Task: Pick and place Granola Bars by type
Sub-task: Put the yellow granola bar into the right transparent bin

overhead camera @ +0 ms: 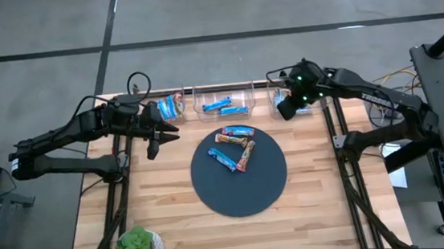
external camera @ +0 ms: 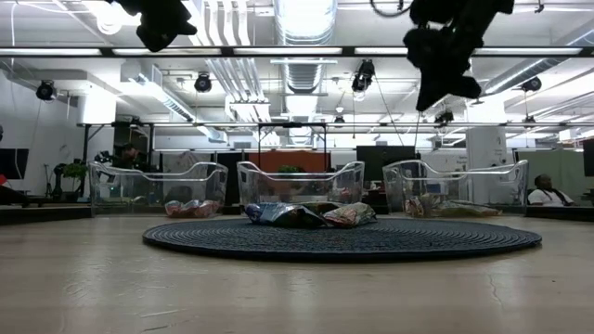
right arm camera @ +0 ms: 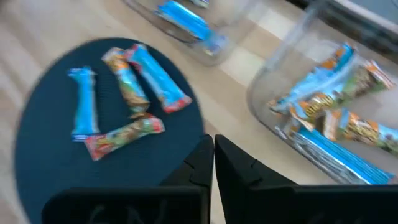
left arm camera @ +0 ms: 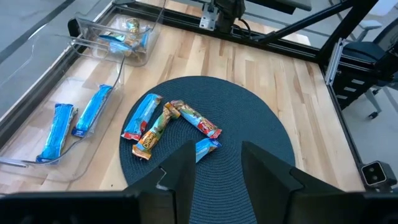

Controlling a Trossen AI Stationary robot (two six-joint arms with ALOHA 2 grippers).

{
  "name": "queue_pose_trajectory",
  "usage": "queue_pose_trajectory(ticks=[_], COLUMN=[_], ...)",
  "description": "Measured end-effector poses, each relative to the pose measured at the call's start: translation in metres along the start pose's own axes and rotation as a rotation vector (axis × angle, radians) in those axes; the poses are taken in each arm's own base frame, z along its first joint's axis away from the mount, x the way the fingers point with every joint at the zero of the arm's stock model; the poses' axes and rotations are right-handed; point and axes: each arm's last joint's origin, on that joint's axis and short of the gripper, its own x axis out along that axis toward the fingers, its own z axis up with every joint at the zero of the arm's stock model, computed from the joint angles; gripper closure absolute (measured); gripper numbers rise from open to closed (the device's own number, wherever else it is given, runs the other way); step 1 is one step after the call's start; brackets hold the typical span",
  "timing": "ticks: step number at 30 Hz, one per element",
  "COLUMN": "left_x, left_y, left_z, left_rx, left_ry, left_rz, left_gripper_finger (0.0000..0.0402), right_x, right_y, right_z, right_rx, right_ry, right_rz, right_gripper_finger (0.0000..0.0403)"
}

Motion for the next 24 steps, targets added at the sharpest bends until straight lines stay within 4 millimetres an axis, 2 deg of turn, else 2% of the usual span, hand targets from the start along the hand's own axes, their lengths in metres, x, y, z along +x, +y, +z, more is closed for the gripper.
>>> queue_pose_trajectory(ticks=[11, 24], left_x=[0.000, 0.000], left_y=[0.000, 0.000], left_z=[0.000, 0.000], left_rx=[0.000, 0.000], left_ry=[0.000, 0.000], left_rz=[0.000, 0.000], left_gripper_finger=[0.0289, 0.0289], right_x=[-0.049, -0.077], right_y=[0.033, 0.067], right_z=[-0.017, -0.025], right_rx=[-0.166, -0.338], right_ry=[-0.141, -0.177], right_rz=[0.263, 0.410], right_gripper_finger=[0.0394, 0.0394])
